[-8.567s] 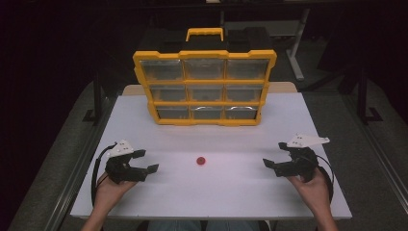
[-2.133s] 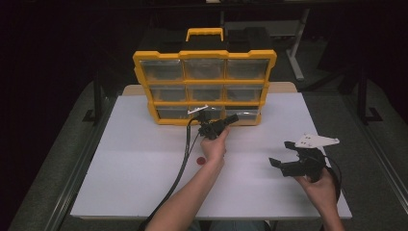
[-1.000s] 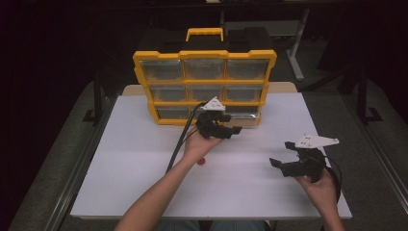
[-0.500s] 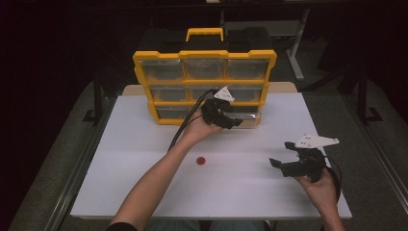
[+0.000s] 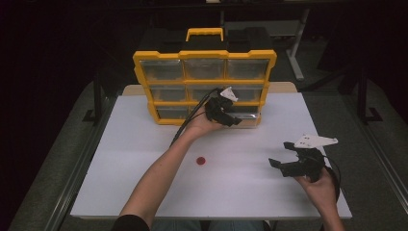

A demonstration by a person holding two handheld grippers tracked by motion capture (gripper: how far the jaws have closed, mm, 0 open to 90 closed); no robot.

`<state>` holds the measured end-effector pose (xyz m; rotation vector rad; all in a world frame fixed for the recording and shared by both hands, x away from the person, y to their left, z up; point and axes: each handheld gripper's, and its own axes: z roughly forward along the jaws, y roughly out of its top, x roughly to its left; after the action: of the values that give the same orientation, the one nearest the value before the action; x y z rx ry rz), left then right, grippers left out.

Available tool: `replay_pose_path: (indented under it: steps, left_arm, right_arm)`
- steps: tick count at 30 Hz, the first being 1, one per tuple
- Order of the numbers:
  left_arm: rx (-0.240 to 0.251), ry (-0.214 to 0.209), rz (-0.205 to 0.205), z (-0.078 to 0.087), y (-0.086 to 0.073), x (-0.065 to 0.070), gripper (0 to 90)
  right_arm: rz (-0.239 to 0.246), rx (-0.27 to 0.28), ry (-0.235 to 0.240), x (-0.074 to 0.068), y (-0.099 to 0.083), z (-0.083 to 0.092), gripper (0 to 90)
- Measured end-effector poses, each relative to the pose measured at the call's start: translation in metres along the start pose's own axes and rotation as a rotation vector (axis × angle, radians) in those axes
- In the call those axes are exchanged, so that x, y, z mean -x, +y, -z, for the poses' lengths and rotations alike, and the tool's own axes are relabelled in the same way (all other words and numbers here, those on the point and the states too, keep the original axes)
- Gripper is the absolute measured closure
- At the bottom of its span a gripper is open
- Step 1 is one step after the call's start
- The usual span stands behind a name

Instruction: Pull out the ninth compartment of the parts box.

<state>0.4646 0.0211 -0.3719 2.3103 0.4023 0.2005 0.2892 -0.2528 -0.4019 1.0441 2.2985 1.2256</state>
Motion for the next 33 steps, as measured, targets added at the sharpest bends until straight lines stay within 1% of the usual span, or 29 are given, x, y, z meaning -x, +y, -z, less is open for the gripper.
replay_pose_path:
  steps: [1, 4, 8, 10, 12, 13, 15, 17, 18, 20, 22, 27, 33]
  left_arm:
    - [0.004, -0.008, 0.003, -0.001, -0.001, -0.001, 51.2]
    - [0.004, -0.005, -0.007, -0.003, -0.001, -0.001, 53.9]
    - [-0.022, -0.004, -0.035, -0.004, 0.001, -0.002, 60.0]
    - [-0.019, -0.011, -0.035, -0.003, 0.001, -0.002, 63.1]
    - [-0.024, -0.013, -0.042, -0.003, 0.001, -0.002, 64.0]
    - [-0.019, -0.016, -0.038, -0.003, 0.001, -0.001, 64.5]
    - [-0.025, -0.028, -0.045, -0.002, 0.001, -0.001, 64.9]
    - [-0.034, -0.043, -0.064, 0.000, 0.000, 0.000, 65.7]
    - [-0.033, -0.050, -0.063, 0.000, 0.000, 0.000, 66.4]
    - [-0.044, -0.059, -0.077, 0.002, 0.000, 0.000, 66.4]
    - [-0.040, -0.074, -0.070, 0.002, 0.000, 0.002, 66.9]
    - [-0.046, -0.108, -0.080, 0.004, -0.002, 0.004, 68.6]
    - [-0.049, -0.141, -0.080, 0.007, -0.004, 0.007, 69.3]
  right_arm:
    - [0.000, 0.001, 0.000, 0.000, 0.000, 0.000, 14.6]
    - [0.000, 0.003, -0.003, 0.000, 0.000, 0.000, 14.5]
    - [0.002, 0.002, 0.000, -0.001, 0.000, 0.000, 14.6]
    - [0.007, 0.004, 0.001, -0.001, 0.000, 0.000, 14.6]
    - [0.005, 0.001, -0.002, -0.001, 0.000, 0.000, 14.6]
    - [0.003, 0.003, 0.000, -0.001, -0.001, 0.001, 14.6]
    - [0.001, 0.004, 0.000, 0.000, 0.000, 0.001, 14.6]
    - [0.004, 0.007, 0.000, -0.001, 0.000, 0.001, 14.6]
    - [0.007, 0.005, 0.002, -0.001, 0.000, 0.001, 14.6]
    - [0.005, 0.003, 0.001, -0.002, -0.001, 0.001, 14.6]
    - [0.004, 0.004, 0.001, -0.001, -0.001, 0.001, 14.6]
    - [0.009, 0.004, 0.002, -0.001, -0.001, 0.001, 14.6]
    - [0.005, 0.004, -0.001, -0.001, -0.002, 0.002, 14.6]
